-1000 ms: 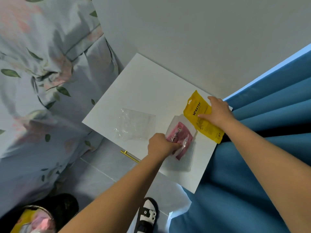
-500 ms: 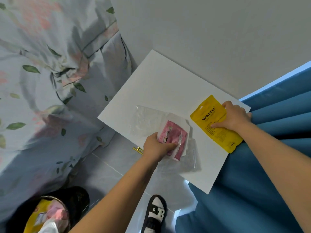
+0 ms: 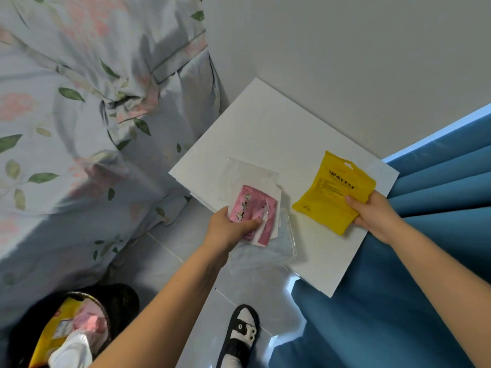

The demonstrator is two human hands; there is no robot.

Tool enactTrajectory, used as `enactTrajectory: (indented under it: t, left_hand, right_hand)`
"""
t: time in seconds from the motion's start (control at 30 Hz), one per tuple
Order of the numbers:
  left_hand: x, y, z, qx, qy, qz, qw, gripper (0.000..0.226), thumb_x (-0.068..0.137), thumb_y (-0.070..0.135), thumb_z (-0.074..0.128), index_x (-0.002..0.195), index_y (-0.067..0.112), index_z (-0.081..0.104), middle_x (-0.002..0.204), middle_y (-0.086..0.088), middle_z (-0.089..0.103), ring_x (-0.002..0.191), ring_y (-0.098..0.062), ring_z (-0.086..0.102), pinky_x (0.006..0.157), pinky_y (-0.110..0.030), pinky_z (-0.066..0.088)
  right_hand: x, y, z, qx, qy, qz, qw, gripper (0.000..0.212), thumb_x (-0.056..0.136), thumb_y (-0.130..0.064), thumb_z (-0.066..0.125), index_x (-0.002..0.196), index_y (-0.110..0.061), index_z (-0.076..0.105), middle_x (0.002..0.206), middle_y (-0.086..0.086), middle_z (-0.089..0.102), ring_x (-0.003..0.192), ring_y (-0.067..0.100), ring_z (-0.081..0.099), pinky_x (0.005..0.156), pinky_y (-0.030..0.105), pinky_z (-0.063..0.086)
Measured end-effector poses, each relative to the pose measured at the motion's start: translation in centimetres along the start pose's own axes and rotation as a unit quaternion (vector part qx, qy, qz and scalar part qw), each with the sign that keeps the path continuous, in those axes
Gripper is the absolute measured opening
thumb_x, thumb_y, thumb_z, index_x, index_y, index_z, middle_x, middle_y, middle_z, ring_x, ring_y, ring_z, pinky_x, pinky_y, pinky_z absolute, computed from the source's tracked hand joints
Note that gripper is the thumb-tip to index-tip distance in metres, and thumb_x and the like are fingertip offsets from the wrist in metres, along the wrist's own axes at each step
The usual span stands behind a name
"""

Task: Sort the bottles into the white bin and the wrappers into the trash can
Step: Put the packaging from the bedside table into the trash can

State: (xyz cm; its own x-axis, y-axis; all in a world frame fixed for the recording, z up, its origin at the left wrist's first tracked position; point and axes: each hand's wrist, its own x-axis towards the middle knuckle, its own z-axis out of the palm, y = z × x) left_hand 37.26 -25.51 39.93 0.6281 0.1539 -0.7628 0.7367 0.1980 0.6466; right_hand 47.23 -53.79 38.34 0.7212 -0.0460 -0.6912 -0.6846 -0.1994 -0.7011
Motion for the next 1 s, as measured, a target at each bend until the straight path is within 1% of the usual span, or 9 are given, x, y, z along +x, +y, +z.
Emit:
enactTrajectory:
  t: [0.07,0.13,0.27,0.5,0.63,0.7,0.8,0.93,1.0]
  left_hand:
    - [-0.9,-0.6,-1.3,-0.009,0.006,0.001,1.000,0.025,0.072,0.002,0.079,0.091,0.012,0.065,0.088,-0.007,0.072,0.076,-0.023,0.069,0.073,-0.033,0.058]
    - [-1.9,-1.3,-2.8,-0.015,0.017,0.002,1.000,0.029,0.072,0.003,0.079,0.096,0.010,0.065,0.090,-0.009,0.073,0.076,-0.023,0.069,0.070,-0.032,0.058]
    - [-4.2,-3.0,-6.4,-0.043,0.047,-0.004,0.998,0.029,0.073,0.005,0.079,0.098,0.007,0.065,0.092,-0.014,0.073,0.078,-0.028,0.068,0.075,-0.040,0.057]
    - [-9.1,-6.9,-14.9,-0.122,0.106,-0.006,0.987,0.030,0.070,0.007,0.081,0.096,0.010,0.067,0.091,-0.013,0.074,0.088,-0.034,0.071,0.083,-0.048,0.057]
    - [-12.5,-10.5,-21.4,-0.141,0.138,0.002,0.980,0.030,0.068,0.006,0.082,0.094,0.012,0.068,0.089,-0.012,0.075,0.088,-0.037,0.071,0.084,-0.055,0.055]
    - [-14.5,-12.5,-25.0,-0.144,0.152,0.012,0.978,0.031,0.069,0.008,0.082,0.096,0.014,0.068,0.090,-0.010,0.076,0.087,-0.034,0.071,0.084,-0.054,0.055]
    - [-17.7,-16.2,-30.3,-0.147,0.177,0.024,0.973,0.030,0.070,0.010,0.082,0.095,0.016,0.068,0.089,-0.007,0.076,0.084,-0.029,0.072,0.082,-0.049,0.057]
    - [-22.4,-22.1,-37.1,-0.173,0.196,0.012,0.965,0.030,0.070,0.006,0.081,0.096,0.015,0.069,0.088,-0.008,0.076,0.082,-0.030,0.071,0.080,-0.045,0.057]
    - [-25.3,-25.1,-40.6,-0.204,0.206,-0.014,0.957,0.033,0.066,0.007,0.084,0.096,0.013,0.071,0.088,-0.012,0.076,0.083,-0.034,0.071,0.082,-0.048,0.056]
  right_hand:
    - [-1.5,0.3,1.0,0.075,0.001,-0.012,0.997,0.042,0.097,-0.004,0.043,0.137,-0.015,0.040,0.124,0.006,0.057,0.095,0.017,0.060,0.061,0.030,0.059]
    - [-3.4,0.4,2.6,0.119,-0.003,-0.011,0.993,0.037,0.098,-0.001,0.038,0.131,-0.015,0.046,0.110,0.000,0.061,0.088,0.013,0.062,0.058,0.029,0.059]
    - [-7.8,0.5,6.8,0.163,-0.033,-0.005,0.986,0.036,0.097,0.006,0.036,0.097,-0.017,0.064,0.090,-0.005,0.072,0.074,0.010,0.071,0.055,0.024,0.057]
    - [-14.4,1.3,15.8,0.161,-0.152,0.001,0.975,0.037,0.080,0.010,0.049,0.109,-0.004,0.067,0.115,0.012,0.068,0.094,0.022,0.070,0.071,0.030,0.059]
    - [-18.4,1.8,22.3,0.133,-0.226,0.001,0.965,0.070,0.043,-0.033,0.088,0.104,-0.004,0.071,0.110,0.008,0.071,0.097,0.021,0.069,0.081,0.039,0.057]
    - [-20.2,2.7,25.9,0.061,-0.189,-0.029,0.980,0.054,0.056,-0.043,0.085,0.098,-0.010,0.073,0.096,0.002,0.076,0.082,0.013,0.072,0.070,0.031,0.059]
    - [-22.1,5.4,31.0,-0.023,-0.099,-0.090,0.991,0.021,0.084,-0.020,0.067,0.104,-0.017,0.070,0.091,0.000,0.075,0.076,0.014,0.069,0.062,0.026,0.056]
    - [-25.7,9.4,36.5,-0.045,-0.083,-0.143,0.985,0.037,0.079,-0.010,0.073,0.104,-0.033,0.061,0.092,0.004,0.070,0.073,0.019,0.065,0.059,0.029,0.055]
    - [-28.6,12.1,39.3,-0.039,-0.095,-0.106,0.989,0.043,0.072,-0.018,0.077,0.112,-0.026,0.061,0.092,0.003,0.072,0.072,0.015,0.068,0.059,0.026,0.058]
